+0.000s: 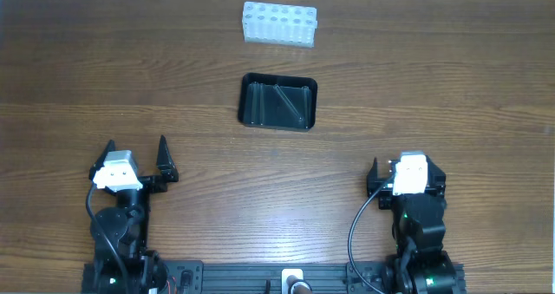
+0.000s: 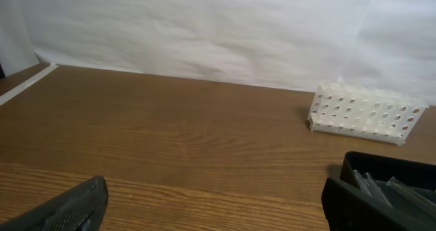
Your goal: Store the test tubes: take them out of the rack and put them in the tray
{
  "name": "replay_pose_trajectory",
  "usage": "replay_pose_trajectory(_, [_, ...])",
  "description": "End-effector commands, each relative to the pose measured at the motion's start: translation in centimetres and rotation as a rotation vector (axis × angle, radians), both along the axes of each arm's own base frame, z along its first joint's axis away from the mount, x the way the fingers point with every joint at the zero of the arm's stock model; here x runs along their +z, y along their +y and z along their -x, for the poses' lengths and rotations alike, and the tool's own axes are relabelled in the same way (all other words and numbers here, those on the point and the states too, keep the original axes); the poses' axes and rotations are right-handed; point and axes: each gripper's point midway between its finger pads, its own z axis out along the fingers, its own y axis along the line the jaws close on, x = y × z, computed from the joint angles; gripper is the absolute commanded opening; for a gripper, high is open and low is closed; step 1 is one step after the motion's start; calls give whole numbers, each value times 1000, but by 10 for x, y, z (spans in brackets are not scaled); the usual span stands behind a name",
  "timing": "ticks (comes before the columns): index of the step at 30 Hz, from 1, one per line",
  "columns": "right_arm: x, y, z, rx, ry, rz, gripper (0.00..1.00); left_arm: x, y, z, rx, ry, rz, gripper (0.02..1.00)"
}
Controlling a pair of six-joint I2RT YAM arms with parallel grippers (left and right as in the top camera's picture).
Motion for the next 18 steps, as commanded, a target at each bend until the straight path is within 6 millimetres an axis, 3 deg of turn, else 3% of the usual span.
replay_pose_trajectory(1, [13,0,0,-1,-75,-15,993,-1,0,0,-2,1,-17,998])
replay_pose_trajectory(4, [23,-1,1,-1,-122,-21,991,-1,0,0,-1,1,-17,998])
replay_pose_trajectory(18, [22,-1,1,-4,-120,-21,993,-1,0,0,-1,1,-17,998])
